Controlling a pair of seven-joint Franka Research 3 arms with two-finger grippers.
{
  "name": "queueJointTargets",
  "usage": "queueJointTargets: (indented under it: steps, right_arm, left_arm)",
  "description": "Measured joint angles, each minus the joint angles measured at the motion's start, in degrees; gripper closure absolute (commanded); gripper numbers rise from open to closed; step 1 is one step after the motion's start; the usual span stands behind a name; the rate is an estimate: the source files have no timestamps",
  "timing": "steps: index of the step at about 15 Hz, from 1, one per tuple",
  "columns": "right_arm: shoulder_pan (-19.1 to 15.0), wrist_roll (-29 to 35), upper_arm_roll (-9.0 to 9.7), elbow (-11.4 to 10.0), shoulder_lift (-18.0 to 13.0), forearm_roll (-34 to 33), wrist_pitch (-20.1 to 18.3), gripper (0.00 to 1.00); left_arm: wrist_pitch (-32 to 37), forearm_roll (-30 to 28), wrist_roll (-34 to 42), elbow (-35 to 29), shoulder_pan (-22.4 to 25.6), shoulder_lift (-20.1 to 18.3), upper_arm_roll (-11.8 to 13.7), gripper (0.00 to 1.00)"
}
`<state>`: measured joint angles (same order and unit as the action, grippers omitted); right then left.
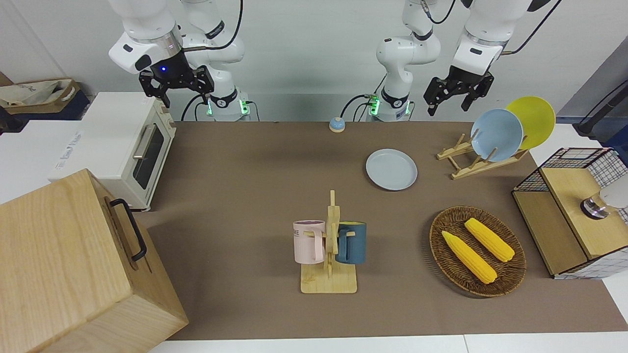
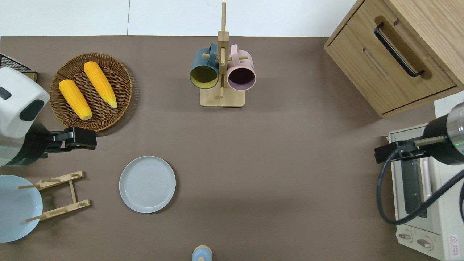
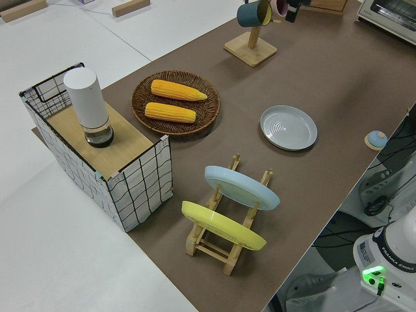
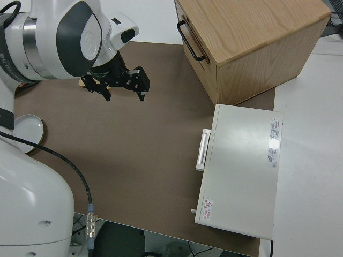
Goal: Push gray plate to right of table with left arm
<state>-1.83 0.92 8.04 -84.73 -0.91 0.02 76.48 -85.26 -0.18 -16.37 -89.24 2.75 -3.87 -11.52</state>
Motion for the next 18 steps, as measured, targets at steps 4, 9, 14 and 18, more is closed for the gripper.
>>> queueJointTargets:
  steps: [4, 9, 14, 18]
  right_arm:
    - [0.0, 0.0, 0.0, 0.0, 0.0, 0.0, 0.0, 0.017]
    - [0.0, 0.0, 0.0, 0.0, 0.0, 0.0, 0.0, 0.017]
    - [0.0, 0.0, 0.0, 0.0, 0.0, 0.0, 0.0, 0.017]
    - [0.0, 0.0, 0.0, 0.0, 0.0, 0.0, 0.0, 0.017]
  left_arm:
    - [0.2, 0.0, -0.05, 0.0, 0.01, -0.04, 0.18, 0.0]
    - [0.35, 0.0, -0.07, 0.0, 0.01, -0.07, 0.27, 0.0]
    - [1.49, 0.0, -0.07, -0.12, 0.01, -0.05, 0.29, 0.0]
    - [0.26, 0.0, 0.73, -5.36, 0.01, -1.23, 1.43, 0.01]
